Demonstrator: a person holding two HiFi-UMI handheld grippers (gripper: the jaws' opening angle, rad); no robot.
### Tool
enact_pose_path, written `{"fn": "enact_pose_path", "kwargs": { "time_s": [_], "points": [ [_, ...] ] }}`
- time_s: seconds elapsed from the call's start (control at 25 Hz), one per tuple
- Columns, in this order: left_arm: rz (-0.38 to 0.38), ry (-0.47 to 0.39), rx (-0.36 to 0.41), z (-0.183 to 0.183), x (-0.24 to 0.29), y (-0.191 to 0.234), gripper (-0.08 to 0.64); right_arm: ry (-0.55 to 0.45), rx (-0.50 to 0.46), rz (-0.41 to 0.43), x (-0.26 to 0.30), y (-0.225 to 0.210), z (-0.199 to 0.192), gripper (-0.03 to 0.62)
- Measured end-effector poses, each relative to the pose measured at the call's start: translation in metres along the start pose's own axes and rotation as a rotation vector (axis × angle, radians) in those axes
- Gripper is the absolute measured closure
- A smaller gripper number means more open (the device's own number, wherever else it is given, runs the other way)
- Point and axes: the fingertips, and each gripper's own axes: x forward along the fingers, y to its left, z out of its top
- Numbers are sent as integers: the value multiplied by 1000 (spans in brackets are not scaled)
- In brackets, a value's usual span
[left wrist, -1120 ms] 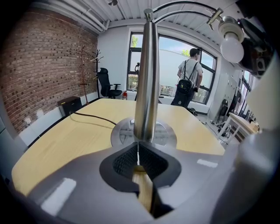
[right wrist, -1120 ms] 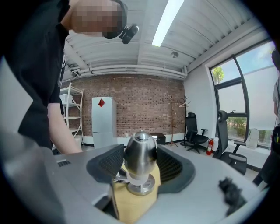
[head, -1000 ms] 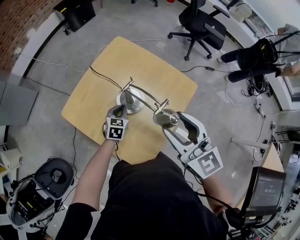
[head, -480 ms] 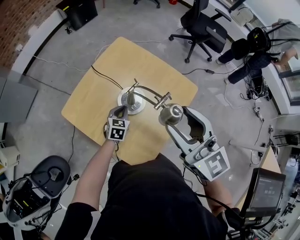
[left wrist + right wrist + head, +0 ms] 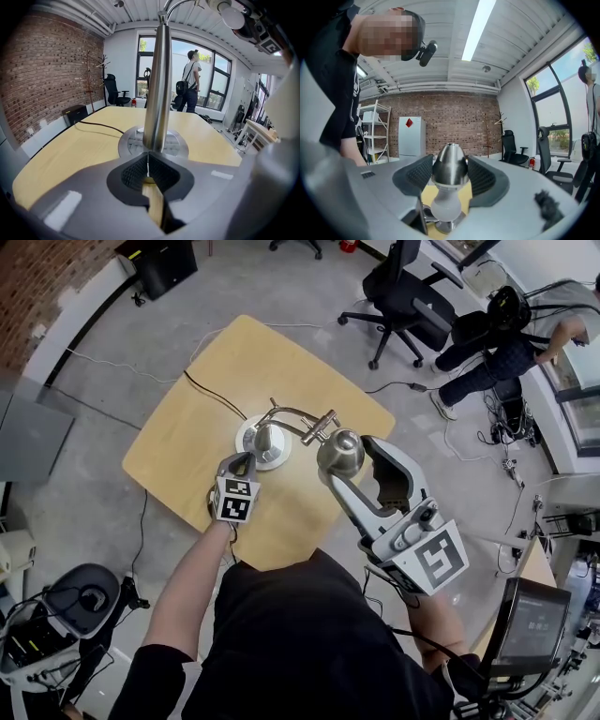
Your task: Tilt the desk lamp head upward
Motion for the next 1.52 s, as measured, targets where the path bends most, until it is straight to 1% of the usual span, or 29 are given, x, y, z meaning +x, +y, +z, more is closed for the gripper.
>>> {"fn": "enact_pose_path", "kwargs": {
  "time_s": [0.48,0.64,0.84,1.08,1.24,1.52],
  "points": [
    [9,-11,3,-9,-5,-16,543,16,26,30,6,5,17,347],
    [7,-12,11,-7,-4,-12,543,14,46,37,21,3,27,347],
    [5,-17,23,-11,-9,-21,543,22,59,48,22,9,34,347],
    [-9,-17,18,-2,-9,1,543,38,81,60,63,5,50,347],
    [-11,-23,22,-8,-17,0,543,56,79,63,69,17,54,347],
    [-16,-26,11,-4,-10,3,543,96,82,59,91,9,57,347]
  ]
}}
